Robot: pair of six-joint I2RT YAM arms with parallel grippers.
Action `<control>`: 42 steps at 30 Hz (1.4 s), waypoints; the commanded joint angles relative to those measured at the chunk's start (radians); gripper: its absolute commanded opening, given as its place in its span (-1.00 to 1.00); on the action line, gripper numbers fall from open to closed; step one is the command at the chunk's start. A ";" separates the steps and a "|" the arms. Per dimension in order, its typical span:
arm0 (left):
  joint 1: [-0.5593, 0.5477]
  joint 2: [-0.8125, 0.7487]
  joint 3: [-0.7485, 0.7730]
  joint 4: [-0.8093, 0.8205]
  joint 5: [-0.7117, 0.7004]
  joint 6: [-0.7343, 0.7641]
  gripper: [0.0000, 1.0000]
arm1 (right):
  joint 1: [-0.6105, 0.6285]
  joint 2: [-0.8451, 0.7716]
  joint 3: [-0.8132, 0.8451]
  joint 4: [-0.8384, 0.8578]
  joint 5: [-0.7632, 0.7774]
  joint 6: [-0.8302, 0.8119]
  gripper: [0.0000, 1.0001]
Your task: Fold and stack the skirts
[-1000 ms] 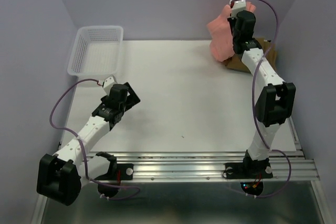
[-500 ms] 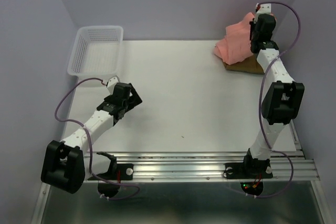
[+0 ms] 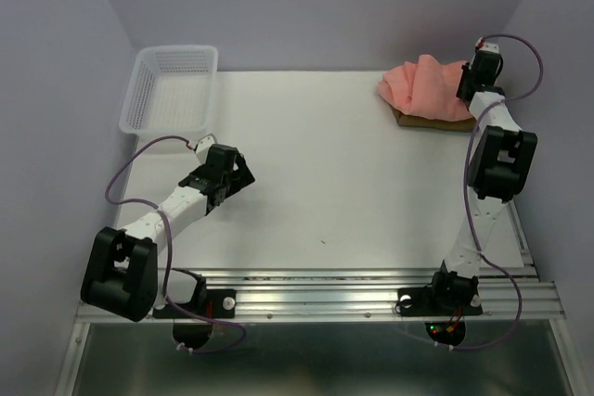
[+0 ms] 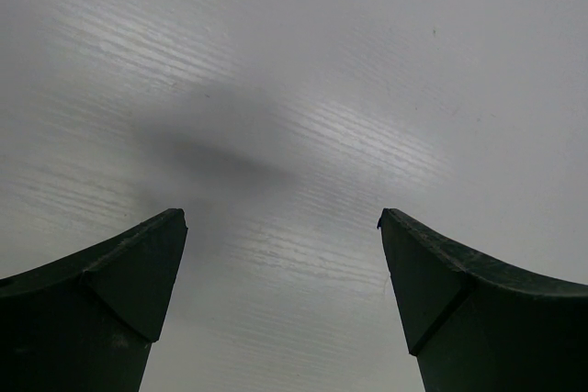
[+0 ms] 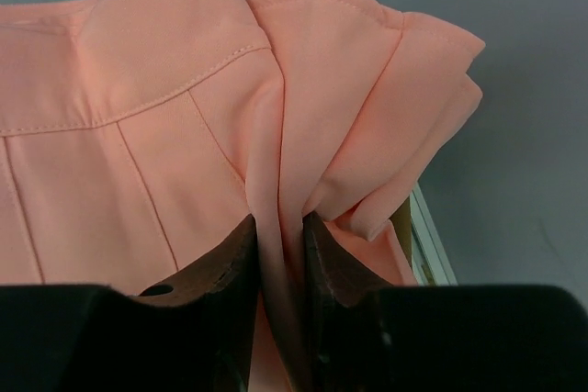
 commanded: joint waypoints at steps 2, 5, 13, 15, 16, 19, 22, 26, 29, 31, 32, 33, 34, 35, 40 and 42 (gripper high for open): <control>0.009 0.026 0.050 0.036 0.003 0.024 0.97 | -0.006 0.052 0.124 0.025 -0.026 0.019 -0.14; 0.008 0.036 0.055 0.037 0.009 0.030 0.97 | -0.006 0.086 0.189 0.000 -0.012 0.005 0.32; 0.011 0.002 0.055 0.036 0.037 0.034 0.97 | -0.006 -0.013 0.229 -0.081 -0.041 0.095 1.00; 0.009 -0.016 0.055 0.028 0.043 0.035 0.97 | -0.006 -0.076 0.230 -0.112 -0.079 0.126 1.00; 0.009 -0.029 0.053 0.023 0.043 0.036 0.97 | -0.006 -0.101 0.227 -0.118 -0.107 0.131 1.00; 0.009 -0.084 0.046 -0.001 0.046 0.033 0.97 | 0.003 -0.208 0.191 -0.152 -0.156 0.169 1.00; 0.009 -0.165 0.020 -0.029 0.055 0.018 0.97 | 0.059 -0.308 0.106 -0.208 -0.175 0.189 1.00; 0.009 -0.335 -0.039 -0.087 0.060 -0.021 0.97 | 0.168 -0.575 -0.155 -0.230 -0.069 0.276 1.00; 0.011 -0.449 -0.088 -0.156 0.029 -0.079 0.97 | 0.177 -0.746 -0.474 -0.192 -0.150 0.408 1.00; 0.009 -0.499 -0.118 -0.176 0.032 -0.117 0.97 | 0.177 -0.938 -0.736 -0.109 -0.159 0.470 1.00; 0.011 -0.548 -0.129 -0.182 0.047 -0.128 0.97 | 0.177 -0.999 -0.816 -0.075 -0.220 0.488 1.00; 0.009 -0.569 -0.146 -0.182 0.058 -0.136 0.97 | 0.177 -1.109 -0.889 -0.016 -0.242 0.494 1.00; 0.011 -0.610 -0.155 -0.182 0.063 -0.140 0.97 | 0.177 -1.156 -1.012 0.000 -0.269 0.496 1.00; 0.011 -0.627 -0.161 -0.182 0.064 -0.148 0.97 | 0.177 -1.196 -1.058 0.005 -0.312 0.498 1.00; 0.009 -0.682 -0.165 -0.175 0.043 -0.142 0.97 | 0.177 -1.334 -1.213 -0.066 -0.267 0.524 1.00; 0.009 -0.687 -0.163 -0.173 0.026 -0.139 0.97 | 0.177 -1.362 -1.205 -0.078 -0.238 0.539 1.00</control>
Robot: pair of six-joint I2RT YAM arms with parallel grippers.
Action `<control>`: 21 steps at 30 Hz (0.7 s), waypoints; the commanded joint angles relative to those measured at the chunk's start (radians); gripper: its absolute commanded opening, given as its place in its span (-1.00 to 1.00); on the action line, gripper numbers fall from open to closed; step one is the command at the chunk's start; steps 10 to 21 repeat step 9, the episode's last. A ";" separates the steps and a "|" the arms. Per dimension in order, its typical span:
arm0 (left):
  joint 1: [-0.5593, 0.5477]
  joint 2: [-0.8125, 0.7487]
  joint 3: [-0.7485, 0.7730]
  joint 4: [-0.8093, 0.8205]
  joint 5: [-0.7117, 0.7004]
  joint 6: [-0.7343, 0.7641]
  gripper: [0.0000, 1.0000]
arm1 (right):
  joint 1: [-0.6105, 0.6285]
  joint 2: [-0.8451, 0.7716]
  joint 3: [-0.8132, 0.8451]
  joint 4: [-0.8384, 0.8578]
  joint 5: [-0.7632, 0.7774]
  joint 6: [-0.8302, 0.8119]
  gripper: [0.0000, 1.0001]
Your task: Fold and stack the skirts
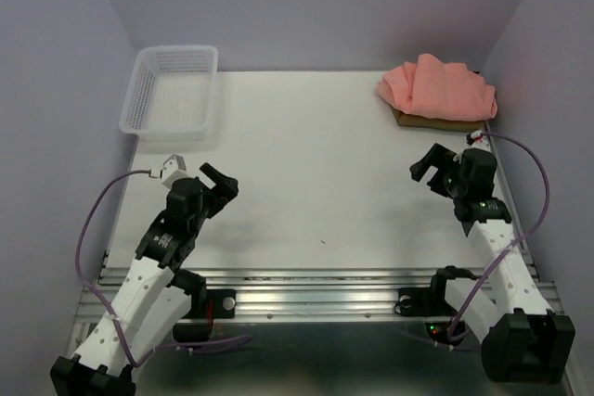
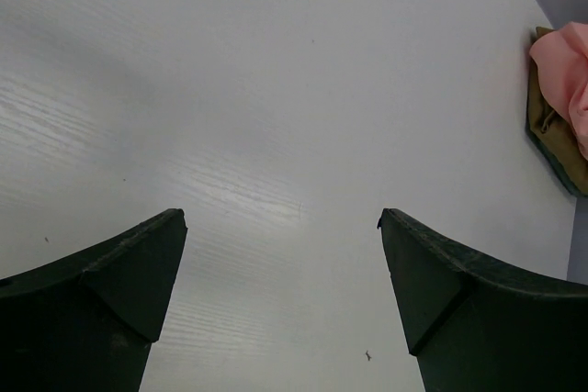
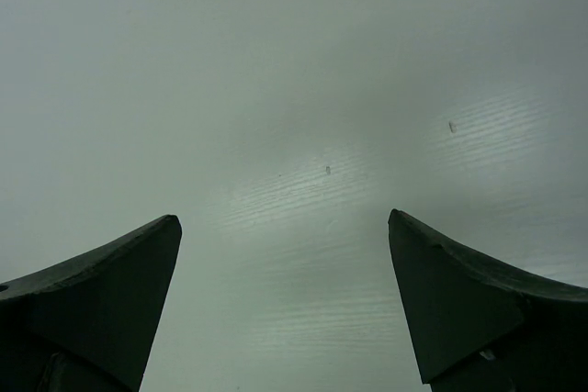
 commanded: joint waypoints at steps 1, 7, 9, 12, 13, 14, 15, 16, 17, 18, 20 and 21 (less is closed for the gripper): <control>0.007 -0.015 0.002 0.011 -0.036 -0.006 0.97 | 0.001 -0.069 0.019 0.036 0.018 0.039 1.00; 0.008 -0.003 -0.001 0.019 -0.032 -0.002 0.97 | 0.001 -0.127 0.015 0.048 0.088 0.030 1.00; 0.007 -0.003 0.000 0.020 -0.033 -0.001 0.97 | 0.001 -0.156 0.007 0.049 0.134 0.044 1.00; 0.007 -0.003 0.000 0.020 -0.033 -0.001 0.97 | 0.001 -0.156 0.007 0.049 0.134 0.044 1.00; 0.007 -0.003 0.000 0.020 -0.033 -0.001 0.97 | 0.001 -0.156 0.007 0.049 0.134 0.044 1.00; 0.007 -0.003 0.000 0.020 -0.033 -0.001 0.97 | 0.001 -0.156 0.007 0.049 0.134 0.044 1.00; 0.007 -0.003 0.000 0.020 -0.033 -0.001 0.97 | 0.001 -0.156 0.007 0.049 0.134 0.044 1.00; 0.007 -0.003 0.000 0.020 -0.033 -0.001 0.97 | 0.001 -0.156 0.007 0.049 0.134 0.044 1.00; 0.007 -0.003 0.000 0.020 -0.033 -0.001 0.97 | 0.001 -0.156 0.007 0.049 0.134 0.044 1.00; 0.007 -0.003 0.000 0.020 -0.033 -0.001 0.97 | 0.001 -0.156 0.007 0.049 0.134 0.044 1.00; 0.007 -0.003 0.000 0.020 -0.033 -0.001 0.97 | 0.001 -0.156 0.007 0.049 0.134 0.044 1.00; 0.007 -0.003 0.000 0.020 -0.033 -0.001 0.97 | 0.001 -0.156 0.007 0.049 0.134 0.044 1.00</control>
